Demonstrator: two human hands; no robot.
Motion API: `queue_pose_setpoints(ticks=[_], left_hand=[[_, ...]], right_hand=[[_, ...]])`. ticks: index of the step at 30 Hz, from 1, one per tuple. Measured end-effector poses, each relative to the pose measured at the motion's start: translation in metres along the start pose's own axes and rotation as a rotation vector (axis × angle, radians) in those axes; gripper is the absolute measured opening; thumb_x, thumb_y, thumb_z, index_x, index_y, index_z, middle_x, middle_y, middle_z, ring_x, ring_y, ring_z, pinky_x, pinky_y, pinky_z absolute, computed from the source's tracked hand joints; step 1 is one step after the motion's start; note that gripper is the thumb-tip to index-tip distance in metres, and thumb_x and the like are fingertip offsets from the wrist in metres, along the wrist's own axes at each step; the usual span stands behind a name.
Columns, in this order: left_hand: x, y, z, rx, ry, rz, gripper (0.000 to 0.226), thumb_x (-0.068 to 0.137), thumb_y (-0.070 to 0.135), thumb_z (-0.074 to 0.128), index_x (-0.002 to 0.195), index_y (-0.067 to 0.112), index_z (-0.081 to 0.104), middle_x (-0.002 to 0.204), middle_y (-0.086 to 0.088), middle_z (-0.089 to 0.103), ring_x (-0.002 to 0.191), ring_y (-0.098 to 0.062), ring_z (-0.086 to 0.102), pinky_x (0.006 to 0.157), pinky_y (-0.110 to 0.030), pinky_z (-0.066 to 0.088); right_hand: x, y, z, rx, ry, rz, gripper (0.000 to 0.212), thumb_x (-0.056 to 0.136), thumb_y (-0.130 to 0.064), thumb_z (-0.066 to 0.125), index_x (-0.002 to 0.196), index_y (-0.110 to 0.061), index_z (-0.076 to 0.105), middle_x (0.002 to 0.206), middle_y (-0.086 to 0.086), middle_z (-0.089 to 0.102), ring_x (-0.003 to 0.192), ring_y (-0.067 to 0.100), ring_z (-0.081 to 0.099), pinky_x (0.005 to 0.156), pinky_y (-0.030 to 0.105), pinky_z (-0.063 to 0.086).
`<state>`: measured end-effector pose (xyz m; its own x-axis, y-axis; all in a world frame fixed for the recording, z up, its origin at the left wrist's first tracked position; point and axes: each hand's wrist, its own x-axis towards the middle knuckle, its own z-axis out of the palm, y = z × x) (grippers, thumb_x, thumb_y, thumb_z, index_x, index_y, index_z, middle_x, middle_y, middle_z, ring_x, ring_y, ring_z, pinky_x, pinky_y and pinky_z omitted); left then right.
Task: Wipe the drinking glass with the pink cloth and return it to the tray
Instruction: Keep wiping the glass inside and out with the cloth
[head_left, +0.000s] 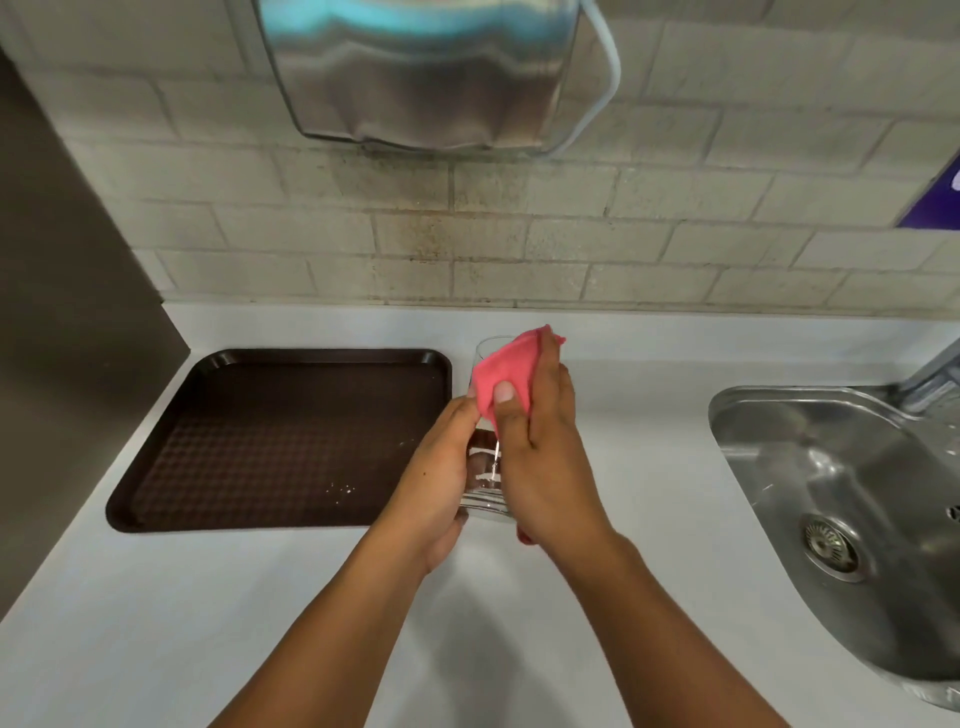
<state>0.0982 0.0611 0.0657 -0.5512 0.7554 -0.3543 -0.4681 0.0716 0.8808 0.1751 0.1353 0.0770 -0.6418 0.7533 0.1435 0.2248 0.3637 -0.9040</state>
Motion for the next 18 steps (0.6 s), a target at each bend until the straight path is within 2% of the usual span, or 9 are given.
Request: queue_pose_setpoints(ticks=[2, 4, 5, 7, 9, 12, 14, 16, 18], left_hand=[[-0.001, -0.001, -0.001, -0.033, -0.060, -0.010, 0.051, 0.104, 0.057, 0.051, 0.135, 0.022, 0.071, 0.122, -0.015, 0.080, 0.102, -0.036, 0.079, 0.088, -0.050, 0.064], [-0.001, -0.002, -0.002, -0.067, -0.102, -0.011, 0.062, 0.096, 0.061, 0.055, 0.134, 0.014, 0.070, 0.113, -0.021, 0.074, 0.087, -0.034, 0.075, 0.073, -0.043, 0.063], [-0.002, -0.002, -0.002, -0.093, -0.117, -0.023, 0.064, 0.095, 0.060, 0.055, 0.133, 0.011, 0.070, 0.109, -0.021, 0.073, 0.084, -0.032, 0.074, 0.072, -0.041, 0.062], [-0.002, -0.005, -0.004, -0.134, -0.137, -0.056, 0.066, 0.094, 0.060, 0.056, 0.134, 0.009, 0.069, 0.105, -0.018, 0.075, 0.085, -0.030, 0.074, 0.078, -0.043, 0.060], [0.000, -0.010, -0.005, -0.137, -0.137, -0.081, 0.071, 0.095, 0.062, 0.055, 0.140, 0.007, 0.065, 0.109, -0.019, 0.073, 0.089, -0.032, 0.073, 0.081, -0.046, 0.060], [0.002, -0.015, -0.006, -0.102, -0.129, -0.085, 0.076, 0.091, 0.067, 0.054, 0.141, 0.011, 0.065, 0.104, -0.017, 0.075, 0.088, -0.028, 0.074, 0.077, -0.041, 0.060], [0.001, -0.016, -0.003, -0.017, -0.098, -0.059, 0.070, 0.090, 0.070, 0.049, 0.137, 0.021, 0.066, 0.099, -0.011, 0.077, 0.086, -0.023, 0.076, 0.075, -0.038, 0.061], [0.000, -0.019, -0.002, 0.113, -0.023, -0.012, 0.050, 0.100, 0.066, 0.043, 0.130, 0.032, 0.064, 0.108, -0.010, 0.076, 0.096, -0.027, 0.077, 0.086, -0.044, 0.063], [-0.001, -0.019, -0.003, 0.206, 0.038, 0.032, 0.039, 0.109, 0.058, 0.038, 0.127, 0.035, 0.064, 0.114, -0.009, 0.075, 0.104, -0.032, 0.078, 0.095, -0.049, 0.062]], right_hand=[[0.009, 0.002, -0.009, 0.112, 0.020, 0.082, 0.061, 0.105, -0.057, 0.042, 0.160, -0.047, 0.017, 0.153, 0.002, 0.050, 0.124, 0.019, 0.065, 0.101, 0.036, 0.057], [0.014, 0.003, -0.016, 0.213, 0.022, 0.156, 0.048, 0.101, -0.061, 0.049, 0.143, -0.040, 0.043, 0.124, 0.002, 0.071, 0.097, 0.015, 0.077, 0.086, 0.037, 0.064], [0.017, 0.005, -0.018, 0.251, 0.035, 0.179, 0.042, 0.099, -0.061, 0.053, 0.132, -0.035, 0.053, 0.113, 0.001, 0.075, 0.090, 0.014, 0.078, 0.082, 0.037, 0.065], [0.023, 0.010, -0.020, 0.320, 0.073, 0.208, 0.040, 0.097, -0.063, 0.057, 0.120, -0.032, 0.065, 0.107, -0.001, 0.079, 0.091, 0.013, 0.079, 0.086, 0.039, 0.064], [0.027, 0.011, -0.021, 0.350, 0.076, 0.204, 0.040, 0.099, -0.062, 0.054, 0.123, -0.034, 0.071, 0.111, -0.004, 0.080, 0.099, 0.009, 0.078, 0.090, 0.033, 0.061], [0.032, 0.012, -0.025, 0.261, 0.047, 0.184, 0.038, 0.102, -0.061, 0.048, 0.122, -0.041, 0.074, 0.107, -0.004, 0.081, 0.096, 0.006, 0.078, 0.083, 0.025, 0.059], [0.033, 0.013, -0.026, 0.218, 0.042, 0.180, 0.040, 0.102, -0.064, 0.046, 0.119, -0.044, 0.075, 0.105, -0.004, 0.082, 0.089, 0.015, 0.081, 0.080, 0.033, 0.064], [0.035, 0.017, -0.025, 0.199, 0.063, 0.178, 0.046, 0.098, -0.071, 0.045, 0.117, -0.043, 0.075, 0.103, -0.002, 0.082, 0.083, 0.025, 0.081, 0.082, 0.046, 0.065], [0.035, 0.020, -0.022, 0.184, 0.089, 0.173, 0.049, 0.097, -0.071, 0.046, 0.117, -0.037, 0.075, 0.102, -0.002, 0.081, 0.086, 0.027, 0.081, 0.079, 0.045, 0.066]])
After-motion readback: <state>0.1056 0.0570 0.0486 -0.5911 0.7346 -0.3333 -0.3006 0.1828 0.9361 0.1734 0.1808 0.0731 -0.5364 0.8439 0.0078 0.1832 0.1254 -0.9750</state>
